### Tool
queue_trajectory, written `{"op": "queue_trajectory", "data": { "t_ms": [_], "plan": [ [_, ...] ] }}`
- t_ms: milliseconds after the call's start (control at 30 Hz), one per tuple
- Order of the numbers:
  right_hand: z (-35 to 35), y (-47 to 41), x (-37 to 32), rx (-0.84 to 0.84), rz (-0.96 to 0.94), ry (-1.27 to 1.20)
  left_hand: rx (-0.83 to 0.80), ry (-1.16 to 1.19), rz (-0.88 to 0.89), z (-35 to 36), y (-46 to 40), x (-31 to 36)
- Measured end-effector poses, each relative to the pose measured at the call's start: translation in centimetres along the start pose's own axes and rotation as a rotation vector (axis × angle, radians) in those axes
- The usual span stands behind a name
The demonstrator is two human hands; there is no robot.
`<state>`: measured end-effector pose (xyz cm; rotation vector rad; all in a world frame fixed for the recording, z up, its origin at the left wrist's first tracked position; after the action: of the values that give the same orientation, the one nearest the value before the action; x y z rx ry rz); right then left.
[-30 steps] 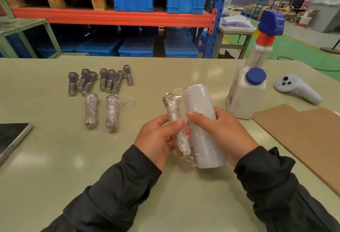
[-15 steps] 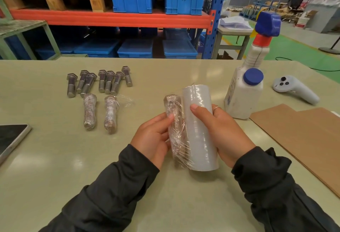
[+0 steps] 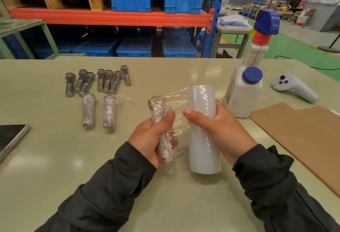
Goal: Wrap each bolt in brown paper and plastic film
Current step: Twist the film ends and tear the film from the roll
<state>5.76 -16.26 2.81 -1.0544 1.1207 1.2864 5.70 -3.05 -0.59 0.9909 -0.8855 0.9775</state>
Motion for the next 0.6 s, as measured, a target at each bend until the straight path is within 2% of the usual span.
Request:
{"op": "queue_trajectory", "data": {
  "t_ms": [400, 600],
  "plan": [
    [-0.5, 0.1, -0.4, 0.039, -0.019, 0.065, 0.038, 0.009, 0.072, -0.5, -0.4, 0.5],
    [-0.3, 0.2, -0.9, 0.053, -0.064, 0.089, -0.025, 0.011, 0.110, 0.4, -0.2, 0.7]
  ]
}}
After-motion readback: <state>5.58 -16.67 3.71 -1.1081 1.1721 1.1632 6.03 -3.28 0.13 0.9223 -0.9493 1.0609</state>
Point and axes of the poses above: each hand's wrist, its own y-axis away from the middle knuckle, its own z-axis out of the palm, x = y × z, the point moved 9 cm from there along -y, towards the middle knuckle, and after that the axes turned 15 degrees about -y, right-handed, at the moved point
